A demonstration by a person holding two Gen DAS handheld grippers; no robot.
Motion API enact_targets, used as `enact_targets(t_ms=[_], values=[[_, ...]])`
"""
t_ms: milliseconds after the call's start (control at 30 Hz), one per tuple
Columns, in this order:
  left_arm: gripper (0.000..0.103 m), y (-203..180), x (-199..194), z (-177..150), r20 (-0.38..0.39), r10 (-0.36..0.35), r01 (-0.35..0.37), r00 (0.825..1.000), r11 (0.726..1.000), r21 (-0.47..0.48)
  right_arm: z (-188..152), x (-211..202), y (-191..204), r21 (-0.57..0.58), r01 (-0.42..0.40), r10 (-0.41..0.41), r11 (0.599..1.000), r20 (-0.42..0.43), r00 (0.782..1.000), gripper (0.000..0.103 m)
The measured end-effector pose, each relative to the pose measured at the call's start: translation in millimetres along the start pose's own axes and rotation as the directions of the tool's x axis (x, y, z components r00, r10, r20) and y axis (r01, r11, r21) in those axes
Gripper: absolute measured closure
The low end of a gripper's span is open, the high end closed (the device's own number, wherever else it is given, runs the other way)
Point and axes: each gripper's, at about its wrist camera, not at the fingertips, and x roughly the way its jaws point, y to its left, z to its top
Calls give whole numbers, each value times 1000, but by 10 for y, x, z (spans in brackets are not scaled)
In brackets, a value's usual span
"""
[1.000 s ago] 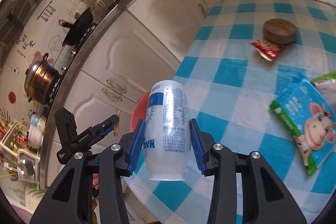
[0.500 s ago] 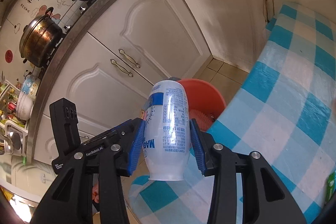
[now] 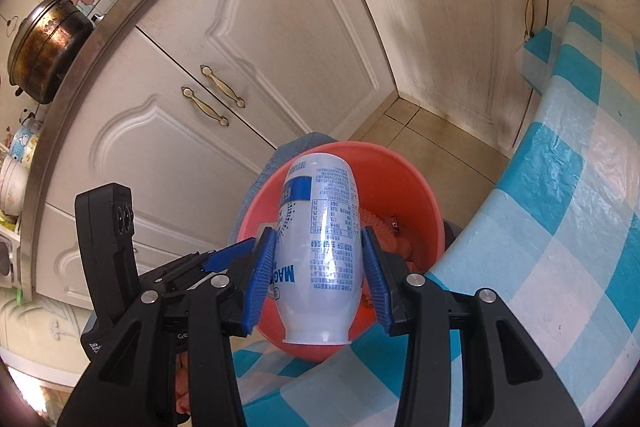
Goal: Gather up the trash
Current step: 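Carry the foil tray and bottle over the red basin and open both tools, then move both tools back over the table toward the cow-printed snack packet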
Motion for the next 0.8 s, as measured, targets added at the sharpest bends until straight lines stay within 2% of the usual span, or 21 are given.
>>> enact_targets(t_ms=[100,167,200,233,433,700,800], values=[[38,5,71,5,-14,30,-30,999,1000,5,9,27,-1,0,12,-12,1000,5,1000,58],[34,-1,113,12,-21,45,-45,999,999,8,21,27,-8,8,8,-8,1000,9,1000,55],[29,-4,130,15,-24,56,-56,998,998,12,19,11,-14,8,6,-6,1000,16,1000,49],[19,1,136,19,-23,71,-70,997,997,16,11,-7,-13,5,10,-10,1000,23,1000,43],[14,-7,94,39,4,148,-148,989,989,32,-56,-290,-19,-19,56,-54,998,115,992,23],[14,-173,-343,29,147,164,-176,975,982,70,-339,-944,-162,-2,164,-156,986,294,943,15],[14,-287,-519,23,195,147,-167,970,982,89,-492,-1137,-247,21,165,-162,986,333,929,15]])
